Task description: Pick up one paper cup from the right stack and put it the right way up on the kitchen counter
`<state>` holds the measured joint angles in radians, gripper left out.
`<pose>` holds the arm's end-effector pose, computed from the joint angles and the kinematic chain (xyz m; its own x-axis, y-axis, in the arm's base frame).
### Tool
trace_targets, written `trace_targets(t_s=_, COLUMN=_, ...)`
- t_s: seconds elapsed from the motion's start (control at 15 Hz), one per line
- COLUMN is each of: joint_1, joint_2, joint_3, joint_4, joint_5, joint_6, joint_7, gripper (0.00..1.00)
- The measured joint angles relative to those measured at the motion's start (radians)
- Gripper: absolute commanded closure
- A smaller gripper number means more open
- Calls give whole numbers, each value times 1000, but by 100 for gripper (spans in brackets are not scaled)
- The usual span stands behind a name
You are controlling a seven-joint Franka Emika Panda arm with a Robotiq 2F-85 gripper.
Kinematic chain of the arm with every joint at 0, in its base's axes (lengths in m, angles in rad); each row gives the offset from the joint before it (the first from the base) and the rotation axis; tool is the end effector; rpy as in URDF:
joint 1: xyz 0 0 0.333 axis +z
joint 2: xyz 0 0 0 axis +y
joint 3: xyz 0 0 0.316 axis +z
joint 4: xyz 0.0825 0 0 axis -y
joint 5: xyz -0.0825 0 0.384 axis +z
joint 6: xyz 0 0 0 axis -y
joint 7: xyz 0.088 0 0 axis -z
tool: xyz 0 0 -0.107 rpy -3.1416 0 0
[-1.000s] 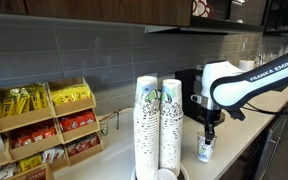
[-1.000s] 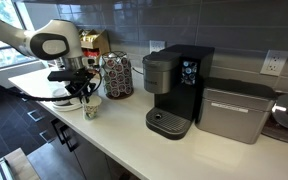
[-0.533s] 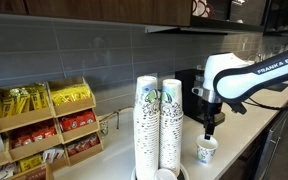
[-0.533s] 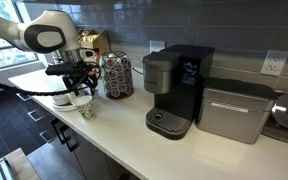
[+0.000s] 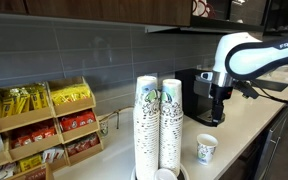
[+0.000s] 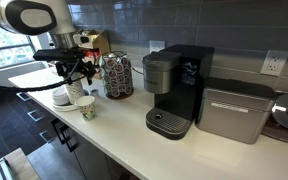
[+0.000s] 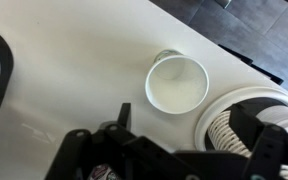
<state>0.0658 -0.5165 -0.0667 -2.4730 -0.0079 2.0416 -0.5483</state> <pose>0.3995 -0.0022 0.4809 0.8448 0.5283 0.0851 0.5285 -0.8486 0.0220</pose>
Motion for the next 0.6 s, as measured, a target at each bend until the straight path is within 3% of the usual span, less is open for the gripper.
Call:
trace_targets(t_s=0.27, joint_1=-1, joint_2=-54, joint_3=-25, joint_4=42, joint_5=60, joint_6=-89, joint_7=82, gripper=0)
trace_targets(t_s=0.6, joint_1=-2, joint_2=-100, joint_3=-32, joint_4=66, joint_5=124, joint_6=-104, joint_7=163, gripper=0)
